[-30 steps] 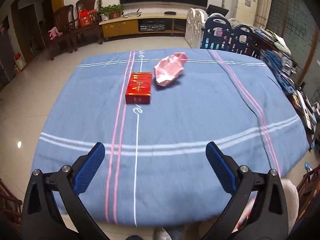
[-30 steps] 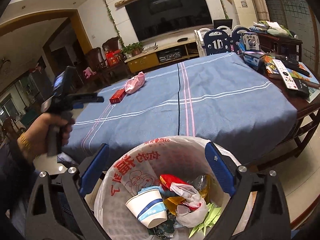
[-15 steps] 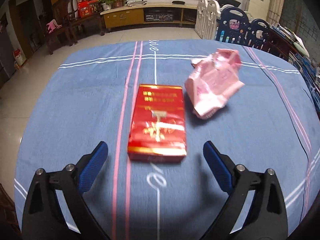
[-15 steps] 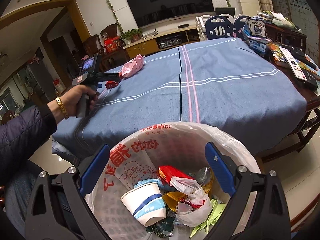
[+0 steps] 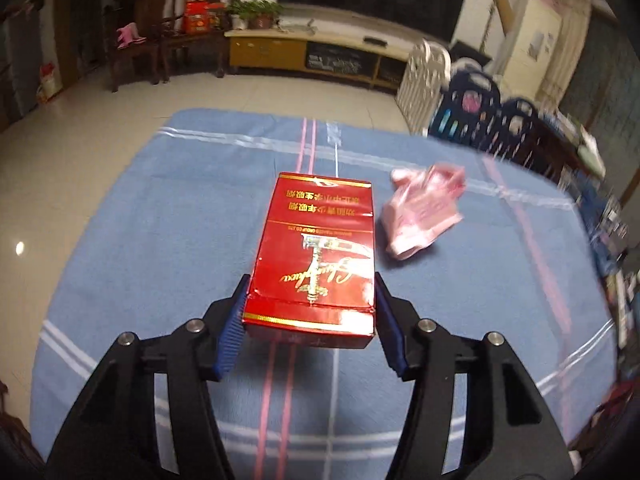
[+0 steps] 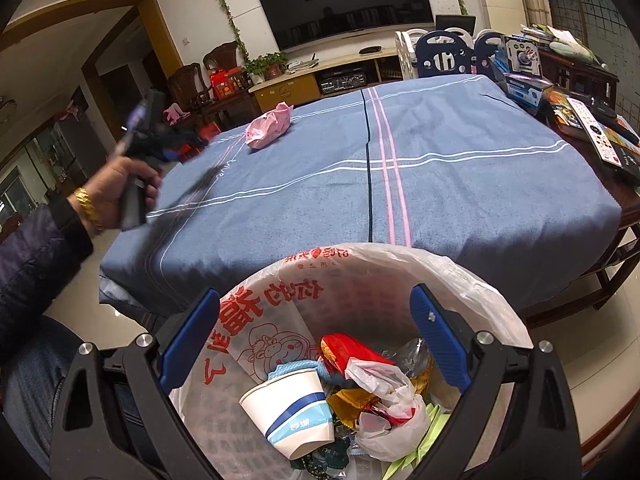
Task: Collect trash
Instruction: 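Grasp the red cigarette box with the left tool while the right tool grasps the pink bag, then carry the red box and pink bag over the bin and release both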
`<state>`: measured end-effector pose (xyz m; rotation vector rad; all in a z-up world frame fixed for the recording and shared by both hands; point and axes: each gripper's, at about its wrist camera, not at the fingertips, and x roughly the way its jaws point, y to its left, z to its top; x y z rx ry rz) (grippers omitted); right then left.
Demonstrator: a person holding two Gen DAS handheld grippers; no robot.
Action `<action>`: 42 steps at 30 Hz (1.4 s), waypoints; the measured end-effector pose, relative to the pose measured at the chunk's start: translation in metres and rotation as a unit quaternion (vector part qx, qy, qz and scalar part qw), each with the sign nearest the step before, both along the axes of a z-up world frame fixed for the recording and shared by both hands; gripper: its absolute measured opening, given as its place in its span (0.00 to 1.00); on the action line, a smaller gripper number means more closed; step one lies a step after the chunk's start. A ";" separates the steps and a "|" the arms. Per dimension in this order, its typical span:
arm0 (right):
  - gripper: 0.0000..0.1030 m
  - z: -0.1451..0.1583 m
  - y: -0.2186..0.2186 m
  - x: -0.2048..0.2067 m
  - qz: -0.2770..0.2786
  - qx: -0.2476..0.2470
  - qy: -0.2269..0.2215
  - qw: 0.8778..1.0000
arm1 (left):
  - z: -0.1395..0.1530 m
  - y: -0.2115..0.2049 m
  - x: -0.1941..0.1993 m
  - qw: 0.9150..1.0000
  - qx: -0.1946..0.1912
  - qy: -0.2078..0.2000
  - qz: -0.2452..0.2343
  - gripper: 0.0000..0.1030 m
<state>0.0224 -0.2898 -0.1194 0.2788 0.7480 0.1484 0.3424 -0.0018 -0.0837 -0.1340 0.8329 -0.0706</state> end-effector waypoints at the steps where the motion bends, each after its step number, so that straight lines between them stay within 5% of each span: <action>1: 0.91 -0.001 0.001 0.002 0.003 0.005 0.003 1.000 | 0.015 0.002 -0.011 1.000 -0.004 -0.013 0.002 0.56; 6: 0.91 -0.001 0.015 0.034 0.012 0.029 0.025 0.999 | 0.092 -0.005 -0.100 0.994 0.024 -0.107 -0.011 0.57; 12: 0.91 0.022 0.056 0.151 0.006 0.064 0.063 0.996 | 0.096 0.006 -0.172 0.994 -0.010 -0.107 0.007 0.57; 18: 0.91 0.021 0.103 0.317 -0.024 0.059 0.090 0.994 | 0.082 0.018 -0.171 0.995 -0.037 -0.089 0.001 0.57; 25: 0.91 -0.004 0.130 0.433 -0.053 -0.013 0.126 0.991 | 0.083 0.045 -0.152 0.994 -0.065 -0.084 0.022 0.57; 31: 0.91 -0.041 0.143 0.474 -0.069 -0.056 0.155 0.984 | 0.086 0.043 -0.138 0.993 -0.076 -0.087 0.022 0.57; 36: 0.50 -0.050 0.168 0.462 -0.011 -0.147 0.127 0.981 | 0.080 0.045 -0.136 0.994 -0.073 -0.081 0.021 0.57; 39: 0.37 -0.046 0.161 0.442 0.010 -0.143 0.127 0.981 | 0.080 0.046 -0.135 0.994 -0.071 -0.079 0.023 0.57; 42: 0.37 -0.032 0.146 0.403 0.031 -0.115 0.102 0.988 | 0.078 0.044 -0.133 0.995 -0.065 -0.077 0.020 0.57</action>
